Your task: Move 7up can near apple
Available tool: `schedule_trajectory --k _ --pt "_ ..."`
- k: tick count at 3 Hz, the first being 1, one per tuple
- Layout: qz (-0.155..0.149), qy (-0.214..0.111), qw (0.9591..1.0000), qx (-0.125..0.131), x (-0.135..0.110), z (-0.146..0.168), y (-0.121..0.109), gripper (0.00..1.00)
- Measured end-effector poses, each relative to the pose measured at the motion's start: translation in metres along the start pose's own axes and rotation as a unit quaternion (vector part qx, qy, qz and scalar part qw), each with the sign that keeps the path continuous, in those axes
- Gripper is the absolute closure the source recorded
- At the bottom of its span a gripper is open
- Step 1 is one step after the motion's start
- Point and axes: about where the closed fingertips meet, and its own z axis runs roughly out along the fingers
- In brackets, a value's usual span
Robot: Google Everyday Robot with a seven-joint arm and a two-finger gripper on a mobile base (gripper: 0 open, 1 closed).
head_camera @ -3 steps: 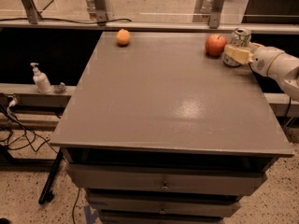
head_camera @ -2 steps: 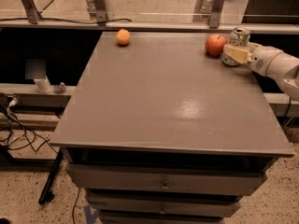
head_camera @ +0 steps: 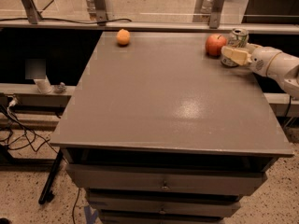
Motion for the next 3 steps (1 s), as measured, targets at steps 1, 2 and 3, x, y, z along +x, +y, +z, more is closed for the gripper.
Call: schedule_trajectory --k 1,2,3 --pt "-0.007 0.005 0.9999 -0.015 0.0 -0.007 0.004 0.0" --pt "-0.02 0.005 0.9993 -0.031 -0.003 -0.016 0.009 0.0" --pt "-0.053 0.009 0.9972 -0.052 -0.014 -0.042 0.018 0.0"
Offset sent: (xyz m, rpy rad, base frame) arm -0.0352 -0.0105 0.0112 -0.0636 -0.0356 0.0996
